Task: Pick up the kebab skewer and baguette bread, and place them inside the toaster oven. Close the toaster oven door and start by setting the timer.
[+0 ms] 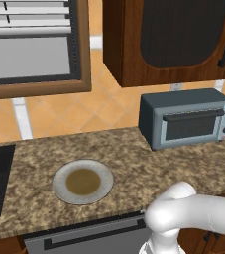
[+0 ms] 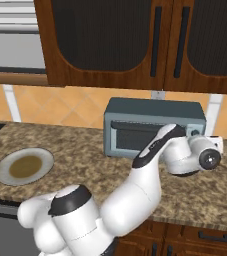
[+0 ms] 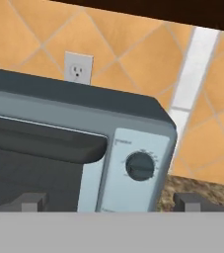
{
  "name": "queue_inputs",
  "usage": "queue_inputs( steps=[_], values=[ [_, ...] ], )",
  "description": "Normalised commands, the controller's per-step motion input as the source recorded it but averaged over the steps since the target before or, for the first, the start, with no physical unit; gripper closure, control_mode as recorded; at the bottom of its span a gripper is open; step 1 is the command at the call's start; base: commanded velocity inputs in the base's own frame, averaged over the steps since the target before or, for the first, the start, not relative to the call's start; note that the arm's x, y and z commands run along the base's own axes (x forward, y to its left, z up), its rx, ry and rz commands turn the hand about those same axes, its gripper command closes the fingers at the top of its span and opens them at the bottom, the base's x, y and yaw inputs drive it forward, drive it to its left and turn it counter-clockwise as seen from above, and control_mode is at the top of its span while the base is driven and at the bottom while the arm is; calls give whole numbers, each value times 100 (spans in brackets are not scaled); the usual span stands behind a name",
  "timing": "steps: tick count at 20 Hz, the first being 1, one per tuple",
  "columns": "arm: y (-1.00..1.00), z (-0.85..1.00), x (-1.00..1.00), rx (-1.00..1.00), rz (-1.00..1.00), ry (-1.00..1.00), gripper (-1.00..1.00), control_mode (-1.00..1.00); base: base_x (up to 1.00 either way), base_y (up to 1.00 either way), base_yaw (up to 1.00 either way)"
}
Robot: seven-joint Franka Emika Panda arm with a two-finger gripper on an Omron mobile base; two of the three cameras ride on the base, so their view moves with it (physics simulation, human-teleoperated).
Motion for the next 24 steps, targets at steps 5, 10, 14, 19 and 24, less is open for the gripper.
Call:
queue_inputs(
  steps=[5, 10, 14, 19, 24],
  values=[
    [-36, -13, 0, 15, 0, -8, -100, -100, 0, 0, 0],
    [-21, 0, 0, 19, -3, -5, -100, -100, 0, 0, 0],
    [-5, 0, 1, 4, -1, -2, -100, -100, 0, 0, 0],
    [0, 0, 3, 0, 0, 0, -100, -100, 0, 0, 0],
    [0, -15, 1, 0, 0, -1, -100, -100, 0, 0, 0]
  ],
)
